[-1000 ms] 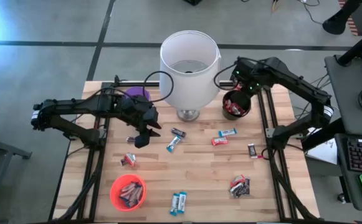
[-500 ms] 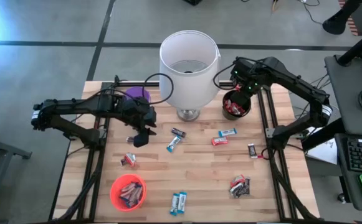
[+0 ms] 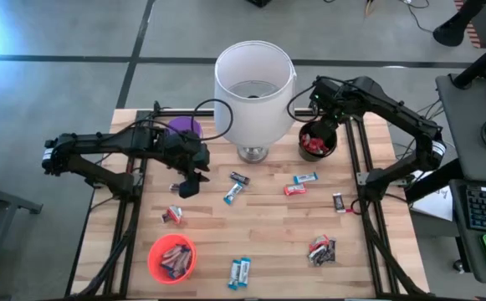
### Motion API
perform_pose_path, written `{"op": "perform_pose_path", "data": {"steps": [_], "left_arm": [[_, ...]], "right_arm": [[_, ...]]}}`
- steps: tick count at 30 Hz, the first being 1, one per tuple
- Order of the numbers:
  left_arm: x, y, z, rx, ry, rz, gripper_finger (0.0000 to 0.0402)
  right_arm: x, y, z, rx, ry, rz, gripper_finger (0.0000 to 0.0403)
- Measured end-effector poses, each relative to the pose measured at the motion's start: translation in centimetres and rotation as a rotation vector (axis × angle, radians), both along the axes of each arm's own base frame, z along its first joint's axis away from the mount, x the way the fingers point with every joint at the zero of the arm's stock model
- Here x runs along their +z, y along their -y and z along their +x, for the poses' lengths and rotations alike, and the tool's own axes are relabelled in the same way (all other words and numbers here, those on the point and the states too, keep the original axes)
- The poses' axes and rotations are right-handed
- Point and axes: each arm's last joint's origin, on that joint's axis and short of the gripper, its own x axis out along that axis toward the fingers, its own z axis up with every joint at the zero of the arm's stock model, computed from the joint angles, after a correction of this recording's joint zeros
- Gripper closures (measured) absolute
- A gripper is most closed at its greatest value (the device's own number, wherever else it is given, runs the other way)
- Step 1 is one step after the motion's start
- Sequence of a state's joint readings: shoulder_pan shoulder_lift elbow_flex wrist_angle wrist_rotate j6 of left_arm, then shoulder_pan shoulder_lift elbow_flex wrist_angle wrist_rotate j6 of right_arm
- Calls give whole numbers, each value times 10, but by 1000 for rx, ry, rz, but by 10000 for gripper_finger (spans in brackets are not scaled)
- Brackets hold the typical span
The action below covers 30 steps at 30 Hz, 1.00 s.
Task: Organize candy in baskets
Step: Put the orange chocolate bar into the black bucket
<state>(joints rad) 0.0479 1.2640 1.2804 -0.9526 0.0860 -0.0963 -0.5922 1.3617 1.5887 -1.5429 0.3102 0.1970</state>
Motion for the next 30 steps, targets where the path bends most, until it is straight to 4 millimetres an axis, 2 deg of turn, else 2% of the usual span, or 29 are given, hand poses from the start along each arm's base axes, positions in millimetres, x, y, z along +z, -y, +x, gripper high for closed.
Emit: {"op": "perform_pose_path", "data": {"steps": [10,17,22,25,30], "left_arm": [[-4,0,-6,47,-83,-34,253],[-11,-1,-18,154,-225,-68,212],[-14,-2,-22,301,-271,-98,187],[-24,1,-26,340,-337,-110,185],[-60,15,-34,216,-485,-85,189]], "right_arm": [[0,0,0,-11,1,-5,246],[0,0,0,-10,4,-7,246],[0,0,0,13,-3,-7,245],[0,0,0,24,-6,-7,245],[0,0,0,36,-12,-6,245]]}}
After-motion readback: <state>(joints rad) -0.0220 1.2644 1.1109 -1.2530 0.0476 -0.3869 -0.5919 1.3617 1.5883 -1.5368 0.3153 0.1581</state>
